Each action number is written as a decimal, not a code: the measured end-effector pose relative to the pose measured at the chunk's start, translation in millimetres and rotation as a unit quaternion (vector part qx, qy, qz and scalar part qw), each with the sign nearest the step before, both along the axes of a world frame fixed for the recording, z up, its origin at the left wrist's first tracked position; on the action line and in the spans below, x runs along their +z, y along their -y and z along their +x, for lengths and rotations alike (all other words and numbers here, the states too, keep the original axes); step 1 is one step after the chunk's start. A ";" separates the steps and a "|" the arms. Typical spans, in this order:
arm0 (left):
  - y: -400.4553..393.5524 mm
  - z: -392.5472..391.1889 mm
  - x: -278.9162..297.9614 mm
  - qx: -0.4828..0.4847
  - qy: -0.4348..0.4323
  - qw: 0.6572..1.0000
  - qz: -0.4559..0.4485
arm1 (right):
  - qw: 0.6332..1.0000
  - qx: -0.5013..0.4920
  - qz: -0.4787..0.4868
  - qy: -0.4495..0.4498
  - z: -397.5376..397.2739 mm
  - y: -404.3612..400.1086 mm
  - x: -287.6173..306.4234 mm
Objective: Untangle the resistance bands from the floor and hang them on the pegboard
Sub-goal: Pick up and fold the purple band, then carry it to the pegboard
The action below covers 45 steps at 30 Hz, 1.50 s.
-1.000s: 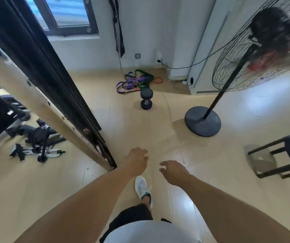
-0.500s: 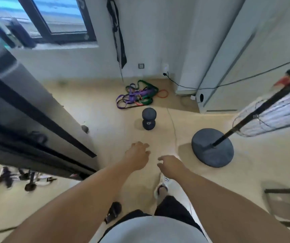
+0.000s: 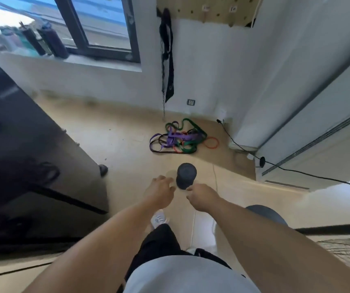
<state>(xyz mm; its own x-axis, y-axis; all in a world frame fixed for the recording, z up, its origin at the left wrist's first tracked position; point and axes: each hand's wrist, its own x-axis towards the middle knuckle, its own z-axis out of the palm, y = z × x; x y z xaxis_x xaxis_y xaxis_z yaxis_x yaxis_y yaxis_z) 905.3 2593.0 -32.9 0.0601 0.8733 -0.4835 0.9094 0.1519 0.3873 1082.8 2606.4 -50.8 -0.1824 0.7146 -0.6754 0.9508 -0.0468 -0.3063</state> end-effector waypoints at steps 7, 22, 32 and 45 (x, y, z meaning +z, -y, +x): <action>-123.9 -5.8 -33.3 -0.016 0.000 0.998 -0.068 | 0.999 0.032 -0.005 0.024 7.1 -119.7 -3.4; -396.4 -27.6 -46.6 -0.017 -0.011 0.992 -0.126 | 0.999 -0.029 -0.037 0.006 7.1 -402.2 -14.8; -539.5 -0.8 -47.6 0.182 0.036 0.977 -0.106 | 0.986 0.158 -0.046 0.022 19.3 -610.0 -49.4; -641.8 -62.3 -271.8 0.213 0.032 0.967 -0.139 | 0.987 0.135 -0.088 -0.030 -70.4 -723.3 -294.4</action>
<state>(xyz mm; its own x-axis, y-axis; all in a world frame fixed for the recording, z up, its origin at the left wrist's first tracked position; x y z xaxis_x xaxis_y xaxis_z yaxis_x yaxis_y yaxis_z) 843.0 3234.9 -304.7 -0.2381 0.6620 -0.7107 0.7169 0.6135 0.3313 1012.4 3329.7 -345.2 -0.3925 0.5073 -0.7672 0.9166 0.1475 -0.3715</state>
